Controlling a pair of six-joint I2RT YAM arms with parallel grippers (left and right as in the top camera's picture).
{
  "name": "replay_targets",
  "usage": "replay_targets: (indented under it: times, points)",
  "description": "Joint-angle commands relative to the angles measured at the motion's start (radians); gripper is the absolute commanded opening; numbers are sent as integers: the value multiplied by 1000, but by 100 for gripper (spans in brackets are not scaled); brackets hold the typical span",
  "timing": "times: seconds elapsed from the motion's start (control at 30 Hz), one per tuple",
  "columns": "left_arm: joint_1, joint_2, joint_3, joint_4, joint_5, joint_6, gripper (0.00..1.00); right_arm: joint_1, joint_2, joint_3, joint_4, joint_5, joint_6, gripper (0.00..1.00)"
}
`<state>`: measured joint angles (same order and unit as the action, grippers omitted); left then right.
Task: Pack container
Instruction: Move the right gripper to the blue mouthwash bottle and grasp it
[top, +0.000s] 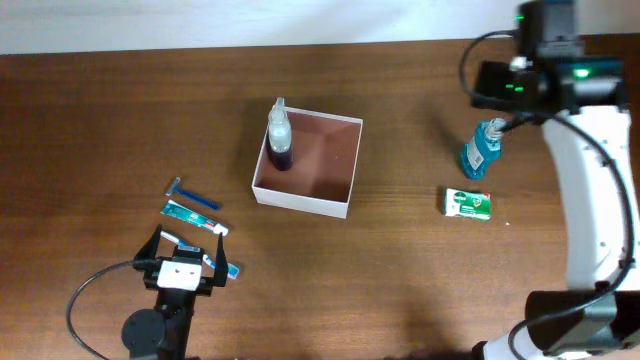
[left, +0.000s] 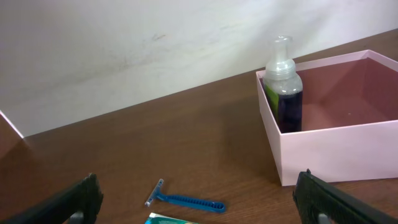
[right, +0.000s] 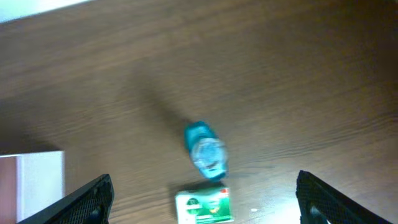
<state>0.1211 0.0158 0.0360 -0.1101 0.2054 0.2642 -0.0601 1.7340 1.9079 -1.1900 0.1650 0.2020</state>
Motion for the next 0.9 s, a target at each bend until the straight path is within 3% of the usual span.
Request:
replay_targets:
  times: [0.0, 0.33, 0.7, 0.87]
  points:
    - [6, 2, -5, 0, -3, -17, 99, -87, 29, -48, 15, -160, -127, 87]
    - [6, 2, -5, 0, -3, -17, 99, -143, 76, -157, 117, -324, -373, 87]
    - [6, 2, -5, 0, -3, -17, 99, -143, 221, -158, 170, -340, -407, 85]
    - [6, 2, -5, 0, -3, -17, 99, -143, 278, -158, 165, -342, -407, 80]
